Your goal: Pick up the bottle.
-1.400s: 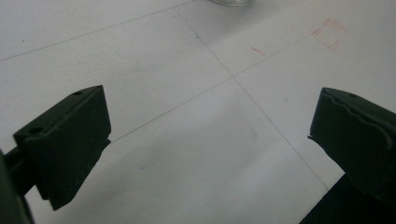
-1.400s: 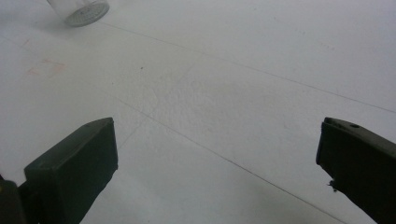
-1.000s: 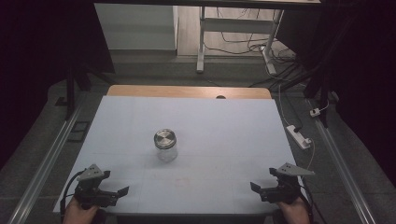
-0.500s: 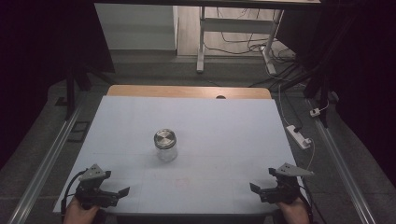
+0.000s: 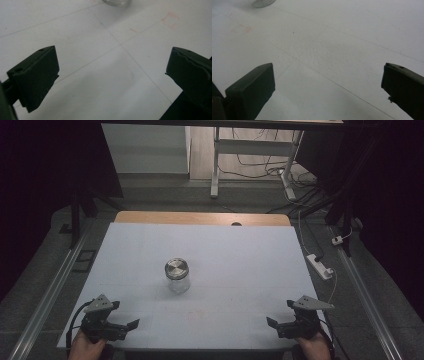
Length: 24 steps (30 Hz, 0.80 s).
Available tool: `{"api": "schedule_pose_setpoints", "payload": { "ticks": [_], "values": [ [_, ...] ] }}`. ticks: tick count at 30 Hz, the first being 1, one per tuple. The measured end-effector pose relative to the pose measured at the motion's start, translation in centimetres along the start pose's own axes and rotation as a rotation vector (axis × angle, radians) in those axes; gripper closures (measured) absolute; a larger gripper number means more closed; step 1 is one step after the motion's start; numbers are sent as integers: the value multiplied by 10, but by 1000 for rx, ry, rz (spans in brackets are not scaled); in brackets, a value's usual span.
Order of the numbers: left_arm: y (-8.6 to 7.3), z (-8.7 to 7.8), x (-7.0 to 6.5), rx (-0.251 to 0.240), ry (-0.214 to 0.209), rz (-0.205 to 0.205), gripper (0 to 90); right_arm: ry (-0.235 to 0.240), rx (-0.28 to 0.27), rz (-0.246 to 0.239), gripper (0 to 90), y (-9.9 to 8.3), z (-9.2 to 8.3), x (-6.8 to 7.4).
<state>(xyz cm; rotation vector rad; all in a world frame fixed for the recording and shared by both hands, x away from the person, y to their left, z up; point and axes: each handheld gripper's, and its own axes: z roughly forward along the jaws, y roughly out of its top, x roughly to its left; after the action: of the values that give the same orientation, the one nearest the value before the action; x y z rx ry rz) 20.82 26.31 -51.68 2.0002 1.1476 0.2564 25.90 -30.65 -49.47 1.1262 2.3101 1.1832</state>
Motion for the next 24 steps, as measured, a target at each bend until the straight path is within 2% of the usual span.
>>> {"api": "schedule_pose_setpoints", "payload": {
  "ticks": [7,24],
  "values": [
    [5,1,1,-31,-15,12,0,1,1,4,0,0,0,0],
    [14,6,3,-54,-39,40,0,3,3,1,0,0,1,0]
  ]
}}
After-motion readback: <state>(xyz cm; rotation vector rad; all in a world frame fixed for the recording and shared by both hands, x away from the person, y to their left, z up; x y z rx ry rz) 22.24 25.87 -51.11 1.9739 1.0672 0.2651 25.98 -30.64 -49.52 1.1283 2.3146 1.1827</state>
